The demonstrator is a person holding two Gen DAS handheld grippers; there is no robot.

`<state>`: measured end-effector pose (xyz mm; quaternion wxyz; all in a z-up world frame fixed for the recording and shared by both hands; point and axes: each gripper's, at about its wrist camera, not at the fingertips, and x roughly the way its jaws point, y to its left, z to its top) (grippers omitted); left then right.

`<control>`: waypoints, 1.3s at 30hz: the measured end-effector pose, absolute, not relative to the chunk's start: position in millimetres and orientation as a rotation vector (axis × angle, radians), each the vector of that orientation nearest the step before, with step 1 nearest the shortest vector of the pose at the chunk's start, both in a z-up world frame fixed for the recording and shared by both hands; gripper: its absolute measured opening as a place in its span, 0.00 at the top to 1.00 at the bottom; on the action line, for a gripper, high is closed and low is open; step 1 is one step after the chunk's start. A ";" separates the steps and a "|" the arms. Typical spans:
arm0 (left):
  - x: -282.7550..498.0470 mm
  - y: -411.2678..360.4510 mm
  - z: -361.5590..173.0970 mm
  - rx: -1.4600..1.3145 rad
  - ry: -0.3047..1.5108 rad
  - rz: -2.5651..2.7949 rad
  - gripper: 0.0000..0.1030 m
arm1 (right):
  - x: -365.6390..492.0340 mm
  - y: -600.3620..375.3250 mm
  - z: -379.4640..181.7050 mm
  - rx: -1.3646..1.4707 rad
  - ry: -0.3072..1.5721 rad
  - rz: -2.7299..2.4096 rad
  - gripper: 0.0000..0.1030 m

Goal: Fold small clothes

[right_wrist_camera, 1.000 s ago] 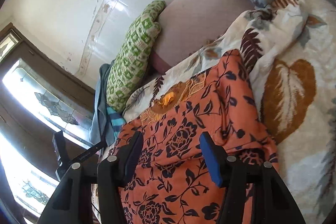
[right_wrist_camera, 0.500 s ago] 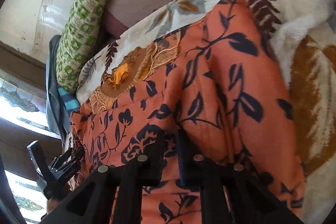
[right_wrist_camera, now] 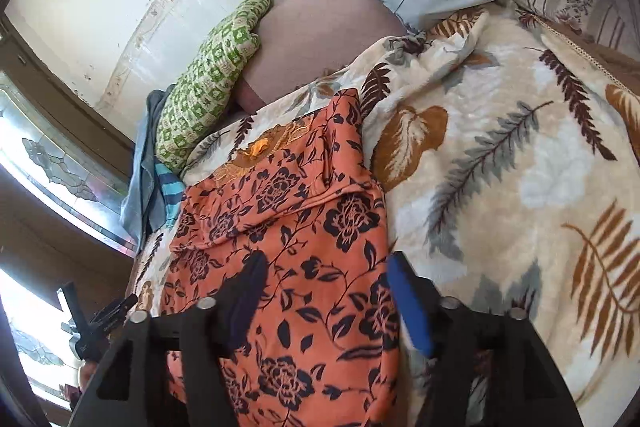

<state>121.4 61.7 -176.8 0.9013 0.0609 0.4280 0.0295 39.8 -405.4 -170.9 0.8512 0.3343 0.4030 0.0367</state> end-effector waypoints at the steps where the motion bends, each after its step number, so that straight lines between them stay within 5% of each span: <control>1: 112.1 62.1 -176.6 0.118 0.892 0.061 0.10 | 32.2 -402.1 -170.5 0.703 0.861 0.083 0.33; 18: 21.3 107.2 -186.0 0.110 0.973 0.069 0.10 | -26.8 -384.0 -232.4 0.740 1.050 0.140 0.35; 20: 19.8 110.1 -190.1 0.090 0.987 0.057 0.10 | -26.3 -382.3 -237.1 0.739 1.061 0.133 0.35; 24: 20.4 113.0 -196.0 0.068 0.997 0.031 0.28 | -24.8 -375.2 -243.1 0.687 1.100 0.105 0.35; 39: 55.5 115.5 -255.6 -0.075 1.164 -0.075 0.27 | -15.6 -337.5 -274.7 0.607 1.251 0.085 0.35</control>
